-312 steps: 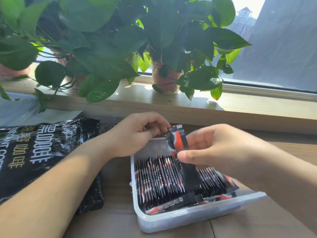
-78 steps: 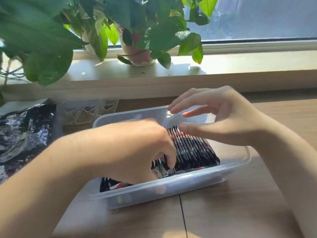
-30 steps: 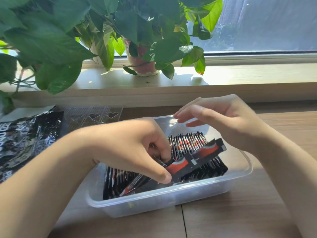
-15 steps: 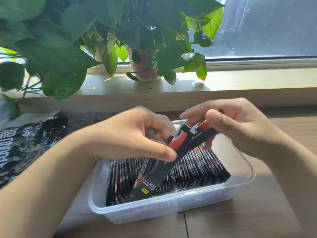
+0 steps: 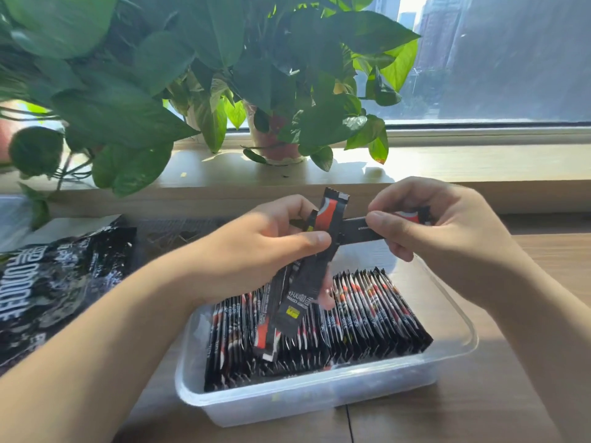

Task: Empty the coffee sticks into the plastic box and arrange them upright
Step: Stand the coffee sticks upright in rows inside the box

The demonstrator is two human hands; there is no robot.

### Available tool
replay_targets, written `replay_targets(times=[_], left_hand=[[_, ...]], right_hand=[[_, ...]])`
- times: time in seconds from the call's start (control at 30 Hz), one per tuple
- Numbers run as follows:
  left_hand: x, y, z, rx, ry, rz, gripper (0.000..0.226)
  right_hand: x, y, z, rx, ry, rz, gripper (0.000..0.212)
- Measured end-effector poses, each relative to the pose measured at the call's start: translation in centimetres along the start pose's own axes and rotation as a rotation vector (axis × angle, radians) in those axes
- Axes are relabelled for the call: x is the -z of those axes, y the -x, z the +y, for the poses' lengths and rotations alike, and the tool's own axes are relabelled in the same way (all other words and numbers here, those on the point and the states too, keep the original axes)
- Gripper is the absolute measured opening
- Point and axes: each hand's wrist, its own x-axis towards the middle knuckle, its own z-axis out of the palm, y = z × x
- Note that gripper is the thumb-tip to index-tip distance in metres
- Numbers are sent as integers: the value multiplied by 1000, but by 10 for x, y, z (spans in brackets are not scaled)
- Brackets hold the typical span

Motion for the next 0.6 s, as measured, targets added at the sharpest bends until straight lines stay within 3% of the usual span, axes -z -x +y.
replay_targets(times=[0.17, 0.4, 0.47, 0.53, 0.6], left_hand=[[4, -1, -5, 41, 19, 49, 20], [12, -4, -6, -36, -30, 181, 21], [14, -4, -5, -39, -6, 220, 20], [15, -5, -3, -27, 27, 245, 20], [15, -5, -2, -3, 68, 231, 20]], right_hand=[[-1, -4, 5, -41, 31, 79, 6], [22, -13, 1, -66, -56, 207, 6], [31, -15, -6, -69, -83, 139, 16], [33, -20, -15, -51, -34, -55, 34], [24, -27, -23, -28, -6, -245, 32]])
